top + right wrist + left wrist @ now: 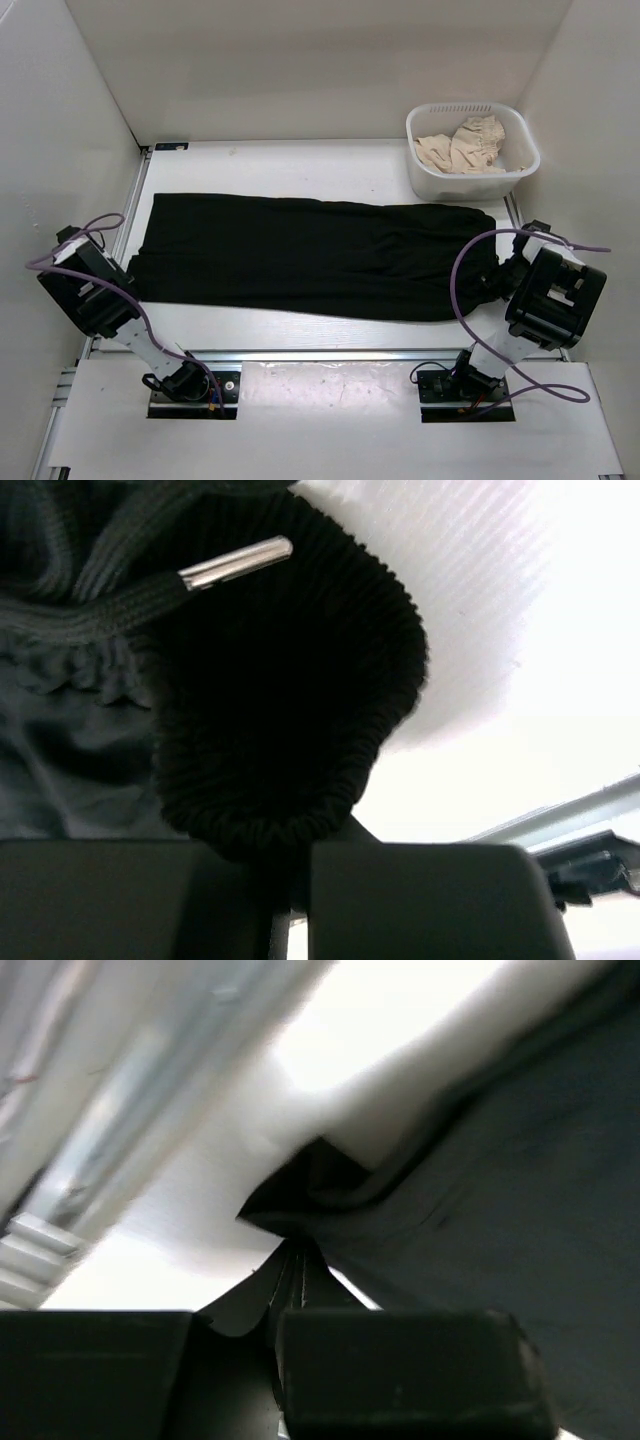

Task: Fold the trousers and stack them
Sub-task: Flatten the trousers out

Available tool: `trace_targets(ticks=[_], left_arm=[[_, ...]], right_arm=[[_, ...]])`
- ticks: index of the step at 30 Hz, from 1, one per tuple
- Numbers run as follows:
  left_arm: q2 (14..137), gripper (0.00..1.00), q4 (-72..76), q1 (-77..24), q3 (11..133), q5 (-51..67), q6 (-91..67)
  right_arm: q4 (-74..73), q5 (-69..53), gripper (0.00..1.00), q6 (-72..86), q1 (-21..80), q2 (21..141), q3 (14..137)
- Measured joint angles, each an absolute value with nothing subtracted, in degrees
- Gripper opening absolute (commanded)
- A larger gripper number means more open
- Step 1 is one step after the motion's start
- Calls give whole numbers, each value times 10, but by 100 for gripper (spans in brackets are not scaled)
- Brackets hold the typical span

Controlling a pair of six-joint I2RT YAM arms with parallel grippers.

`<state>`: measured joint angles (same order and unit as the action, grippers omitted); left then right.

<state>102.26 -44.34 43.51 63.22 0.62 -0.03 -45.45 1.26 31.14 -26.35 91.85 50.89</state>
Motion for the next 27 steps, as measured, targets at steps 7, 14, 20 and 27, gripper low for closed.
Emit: trace_targets(ticks=[7, 14, 20, 27], left_arm=[[954, 14, -492, 469, 638, -101, 1], [915, 14, -516, 472, 645, -166, 2], [945, 52, -558, 465, 616, -139, 3], [956, 75, -570, 382, 575, -76, 1]], right_arm=[[-529, 35, 0, 311, -286, 846, 606], [-537, 40, 0, 312, -307, 783, 590], [-542, 32, 9, 314, -332, 785, 473], [-520, 43, 35, 314, -350, 818, 466]])
